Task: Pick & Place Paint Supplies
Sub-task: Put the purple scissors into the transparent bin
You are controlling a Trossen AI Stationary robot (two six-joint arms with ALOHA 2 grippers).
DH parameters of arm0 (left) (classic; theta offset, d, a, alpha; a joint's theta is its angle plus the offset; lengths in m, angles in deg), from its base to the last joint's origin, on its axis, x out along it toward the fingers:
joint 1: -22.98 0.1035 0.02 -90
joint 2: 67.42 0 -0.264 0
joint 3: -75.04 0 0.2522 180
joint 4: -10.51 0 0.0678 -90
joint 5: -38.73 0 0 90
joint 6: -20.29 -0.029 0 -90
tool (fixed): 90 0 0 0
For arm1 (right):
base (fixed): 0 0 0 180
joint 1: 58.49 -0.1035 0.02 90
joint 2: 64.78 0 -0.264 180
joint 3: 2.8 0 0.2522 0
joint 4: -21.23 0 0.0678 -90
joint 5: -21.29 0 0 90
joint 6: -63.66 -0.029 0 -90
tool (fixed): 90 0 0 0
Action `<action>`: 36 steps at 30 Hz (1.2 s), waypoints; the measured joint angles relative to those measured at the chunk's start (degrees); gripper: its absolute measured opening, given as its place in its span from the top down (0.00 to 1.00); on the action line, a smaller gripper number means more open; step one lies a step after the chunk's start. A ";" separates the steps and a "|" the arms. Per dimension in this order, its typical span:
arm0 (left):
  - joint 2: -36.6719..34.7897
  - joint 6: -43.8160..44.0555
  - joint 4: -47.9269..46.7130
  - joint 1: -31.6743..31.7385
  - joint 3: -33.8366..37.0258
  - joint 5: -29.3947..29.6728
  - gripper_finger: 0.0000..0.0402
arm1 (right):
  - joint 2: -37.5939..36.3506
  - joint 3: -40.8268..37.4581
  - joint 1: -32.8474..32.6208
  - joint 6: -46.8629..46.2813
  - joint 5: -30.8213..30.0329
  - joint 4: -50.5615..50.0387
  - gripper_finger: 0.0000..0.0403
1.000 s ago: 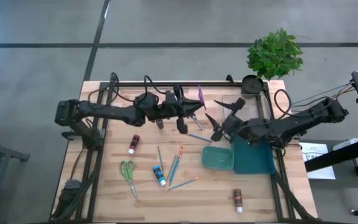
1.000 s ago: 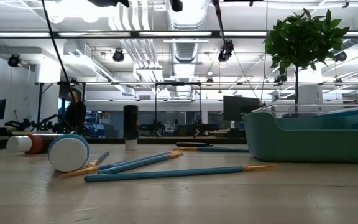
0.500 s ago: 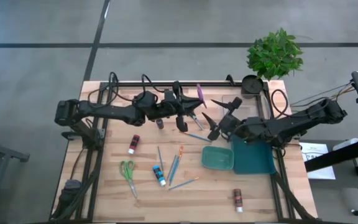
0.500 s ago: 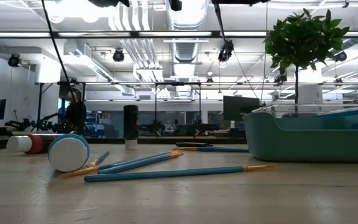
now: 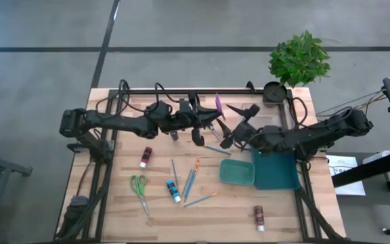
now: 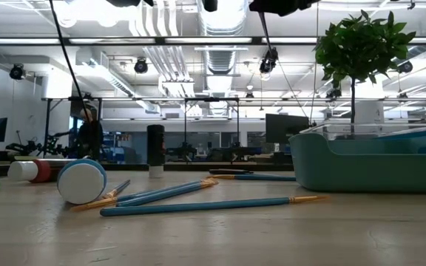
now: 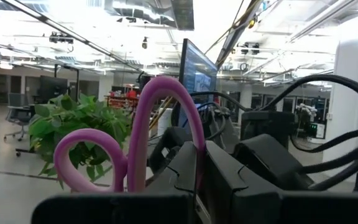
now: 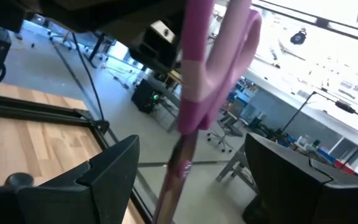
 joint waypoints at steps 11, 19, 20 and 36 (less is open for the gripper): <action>0.00 -0.01 -0.04 -0.53 0.01 0.42 0.97 | -0.05 0.00 0.66 -1.46 0.37 1.66 0.28; 0.00 -0.01 -0.03 -0.55 0.00 0.63 0.97 | 1.00 0.00 1.52 -1.73 1.16 1.66 0.28; 0.00 -0.01 -0.04 -0.58 0.00 0.62 0.97 | 1.30 0.00 1.80 -1.73 1.16 1.73 0.28; 0.00 0.01 -1.31 -0.62 0.00 0.61 0.97 | 3.28 0.02 2.46 -0.20 -0.09 6.01 0.31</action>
